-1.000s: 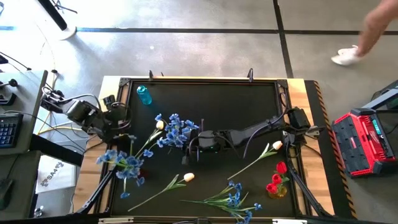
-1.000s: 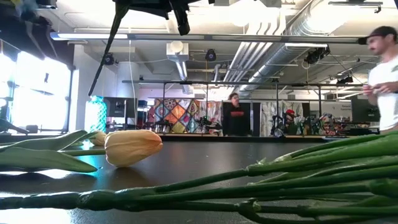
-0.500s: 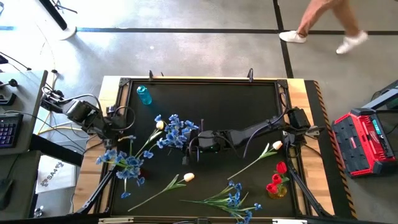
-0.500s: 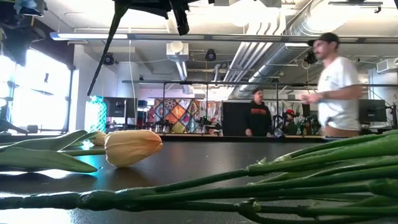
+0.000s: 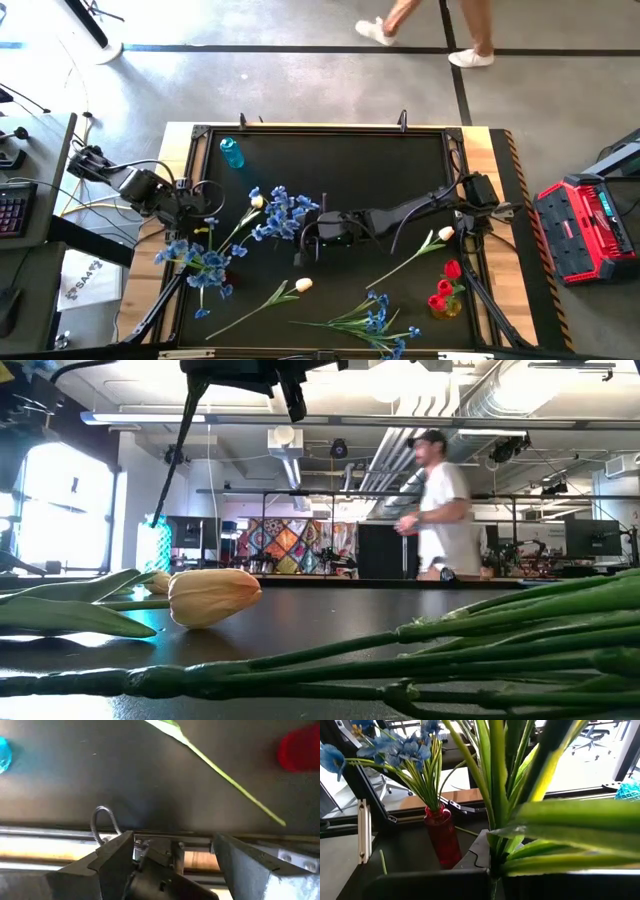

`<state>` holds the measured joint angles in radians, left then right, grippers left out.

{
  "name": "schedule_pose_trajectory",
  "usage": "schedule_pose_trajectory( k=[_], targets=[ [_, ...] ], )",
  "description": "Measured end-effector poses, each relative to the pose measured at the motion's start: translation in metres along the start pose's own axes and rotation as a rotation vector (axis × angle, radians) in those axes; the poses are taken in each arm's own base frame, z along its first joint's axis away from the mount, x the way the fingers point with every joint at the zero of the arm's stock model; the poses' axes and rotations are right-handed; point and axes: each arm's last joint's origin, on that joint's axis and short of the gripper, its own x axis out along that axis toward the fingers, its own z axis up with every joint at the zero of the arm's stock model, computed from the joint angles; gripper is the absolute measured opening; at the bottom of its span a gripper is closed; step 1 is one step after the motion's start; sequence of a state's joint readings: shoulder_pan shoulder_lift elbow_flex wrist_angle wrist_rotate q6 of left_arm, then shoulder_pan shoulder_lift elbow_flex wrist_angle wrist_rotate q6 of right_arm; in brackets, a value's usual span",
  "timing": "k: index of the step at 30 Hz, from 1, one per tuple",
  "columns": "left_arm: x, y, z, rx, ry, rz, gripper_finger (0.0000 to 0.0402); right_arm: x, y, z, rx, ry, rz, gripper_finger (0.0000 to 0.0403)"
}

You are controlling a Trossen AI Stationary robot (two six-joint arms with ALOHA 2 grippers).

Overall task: Sort flowers into vase by color
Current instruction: Put the top blue flowers into the red vase

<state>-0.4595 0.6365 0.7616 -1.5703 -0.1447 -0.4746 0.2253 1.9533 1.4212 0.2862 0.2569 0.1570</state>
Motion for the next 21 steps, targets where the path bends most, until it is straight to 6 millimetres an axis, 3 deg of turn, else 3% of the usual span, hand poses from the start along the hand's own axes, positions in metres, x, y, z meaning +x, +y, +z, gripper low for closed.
schedule_pose_trajectory(
  k=[7,12,21],
  targets=[
    [0.0,-0.004,0.003,0.156,-0.019,-0.08,0.0259,0.0,0.0,-0.001,-0.003,0.012,0.025,0.0],
    [-0.002,-0.01,0.015,0.128,-0.144,-0.131,0.0259,0.001,-0.003,-0.001,-0.017,0.017,0.033,0.0],
    [-0.003,-0.016,0.025,0.116,-0.199,-0.224,0.0259,0.005,-0.02,0.001,0.002,0.045,0.116,0.0]
  ],
)
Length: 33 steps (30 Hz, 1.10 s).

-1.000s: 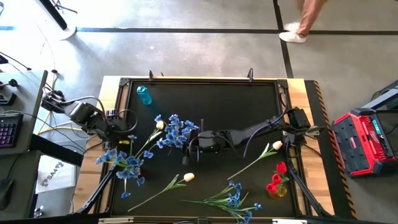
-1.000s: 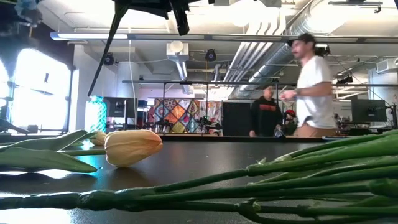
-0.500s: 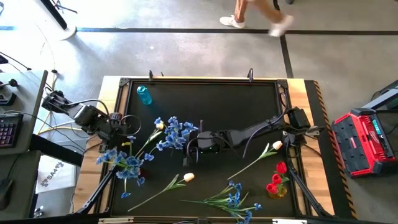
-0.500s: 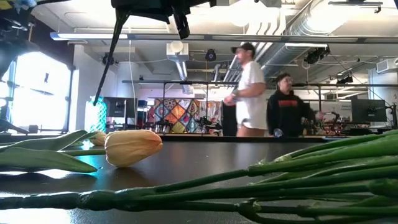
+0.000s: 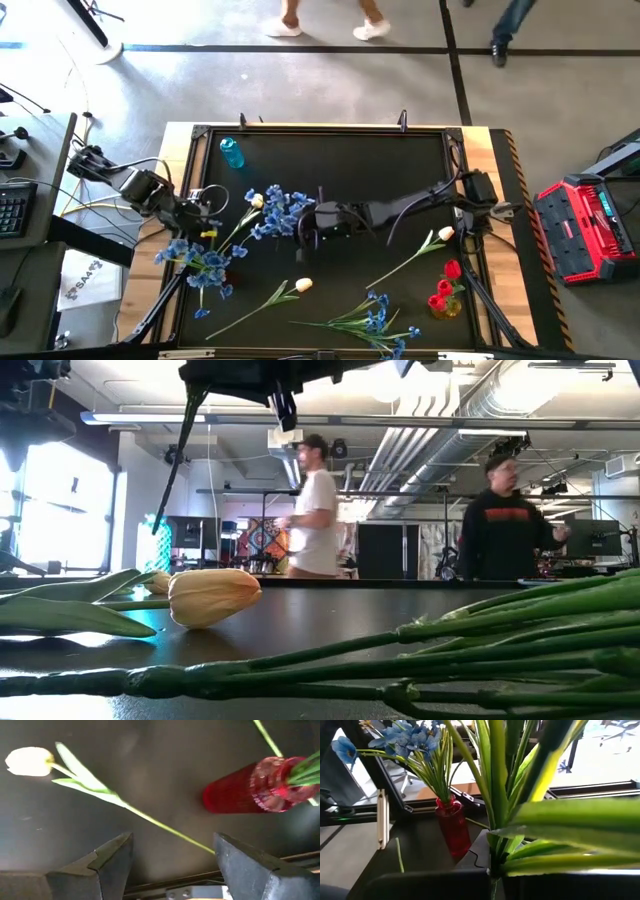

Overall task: Sort flowers into vase by color
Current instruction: Put the top blue flowers into the red vase

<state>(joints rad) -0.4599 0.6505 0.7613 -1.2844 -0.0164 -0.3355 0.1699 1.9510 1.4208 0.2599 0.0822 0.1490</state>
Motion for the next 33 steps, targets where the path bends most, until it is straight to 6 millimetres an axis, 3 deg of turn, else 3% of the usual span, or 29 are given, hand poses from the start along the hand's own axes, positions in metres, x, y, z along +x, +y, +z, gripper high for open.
schedule_pose_trajectory(
  k=[7,12,15,20,24,33],
  targets=[
    [0.005,-0.003,0.005,-0.068,0.042,-0.021,0.0259,0.006,-0.017,0.003,0.022,-0.064,0.001,0.0],
    [0.008,-0.004,0.009,-0.166,0.046,-0.007,0.0259,0.029,-0.019,-0.018,0.005,-0.144,0.121,0.0],
    [0.009,-0.004,0.01,-0.215,0.041,0.012,0.0259,0.031,-0.014,-0.002,-0.05,-0.218,0.146,0.0],
    [0.009,-0.004,0.01,-0.238,0.042,0.004,0.0259,0.037,0.004,0.025,-0.162,-0.169,0.167,0.0],
    [0.009,-0.004,0.01,-0.239,0.035,0.016,0.0259,0.037,0.014,0.05,-0.2,-0.23,0.247,0.0],
    [0.009,-0.002,0.01,-0.136,0.027,0.058,0.0259,0.082,0.018,0.053,-0.236,-0.23,0.325,0.0]
  ],
)
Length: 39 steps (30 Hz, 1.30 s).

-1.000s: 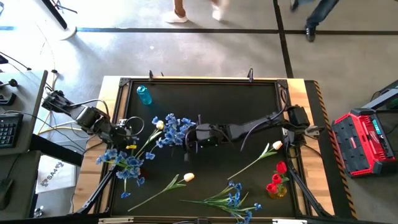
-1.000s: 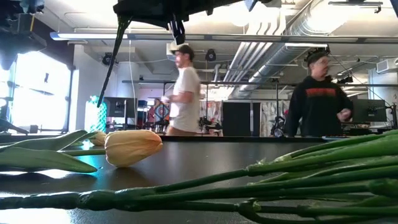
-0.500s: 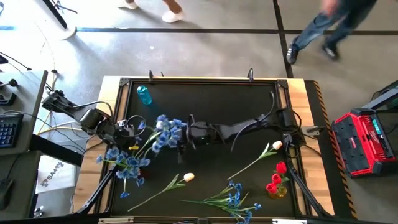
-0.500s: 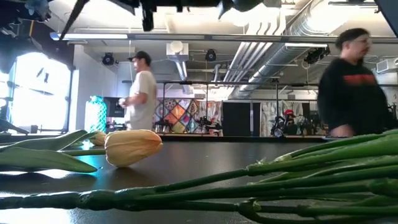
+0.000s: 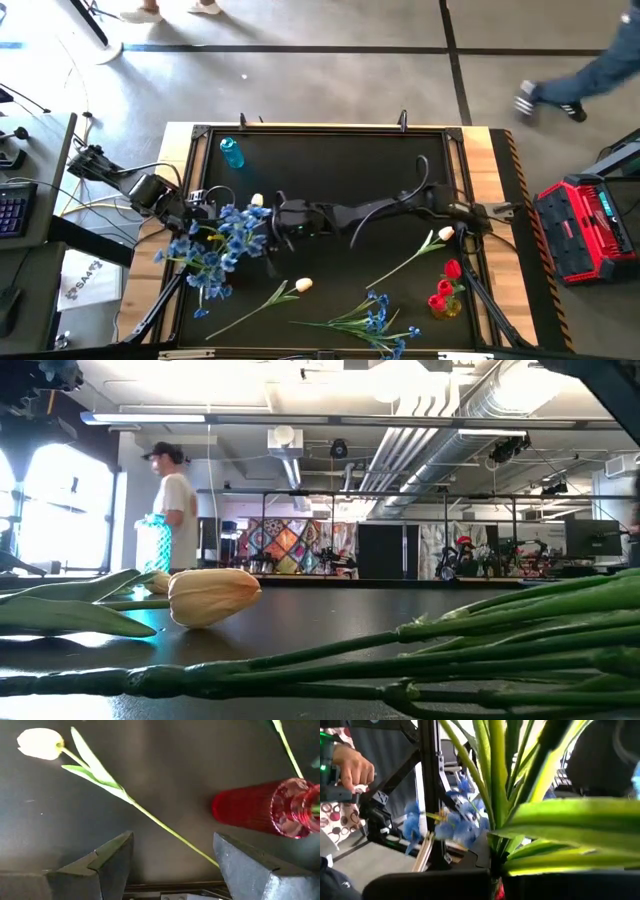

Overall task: Sort flowers into vase by color
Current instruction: Put the top blue flowers into the red vase

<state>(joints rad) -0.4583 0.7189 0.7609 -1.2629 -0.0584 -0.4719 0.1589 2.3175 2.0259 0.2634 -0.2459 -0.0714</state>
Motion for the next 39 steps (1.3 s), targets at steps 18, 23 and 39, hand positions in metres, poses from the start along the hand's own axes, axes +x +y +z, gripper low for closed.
schedule_pose_trajectory(
  k=[18,23,39],
  targets=[
    [-0.001,-0.005,-0.003,0.005,0.091,-0.173,0.0259,0.013,-0.011,0.014,-0.018,-0.008,0.045,0.0],
    [-0.001,-0.007,-0.003,-0.006,0.113,-0.238,0.0259,0.013,-0.01,0.016,-0.021,-0.033,0.081,0.0],
    [0.001,-0.013,0.008,-0.034,0.048,-0.286,0.0259,0.015,-0.01,0.011,-0.049,-0.047,0.085,0.0]
  ],
)
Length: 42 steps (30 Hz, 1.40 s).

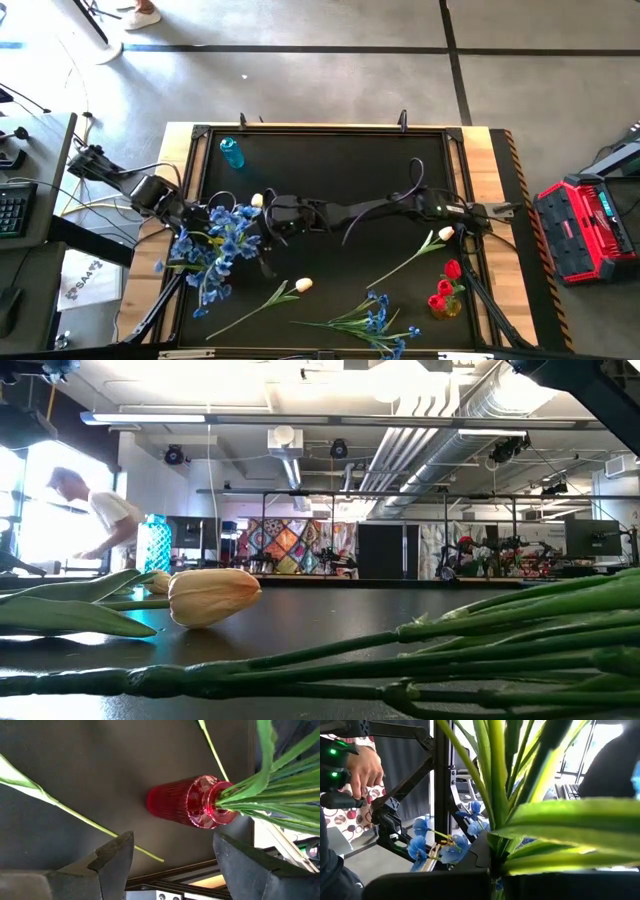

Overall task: Sort flowers into vase by color
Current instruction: Put the top blue flowers into the red vase

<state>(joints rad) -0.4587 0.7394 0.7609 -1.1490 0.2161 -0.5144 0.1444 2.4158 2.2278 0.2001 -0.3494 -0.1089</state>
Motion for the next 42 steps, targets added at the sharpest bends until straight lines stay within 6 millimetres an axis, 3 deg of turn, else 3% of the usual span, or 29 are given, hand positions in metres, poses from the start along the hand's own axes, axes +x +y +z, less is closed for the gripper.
schedule_pose_trajectory(
  k=[5,23,42],
  targets=[
    [0.002,0.0,0.002,-0.004,0.017,0.01,0.0259,0.003,0.0,-0.011,0.001,0.015,0.001,0.0],
    [0.009,-0.001,0.006,-0.01,0.048,0.037,0.0259,0.003,-0.001,-0.012,-0.046,0.016,0.0,0.0],
    [0.009,0.0,0.005,0.012,0.057,0.045,0.0259,0.012,0.0,-0.038,-0.04,0.013,0.005,0.0]
  ],
)
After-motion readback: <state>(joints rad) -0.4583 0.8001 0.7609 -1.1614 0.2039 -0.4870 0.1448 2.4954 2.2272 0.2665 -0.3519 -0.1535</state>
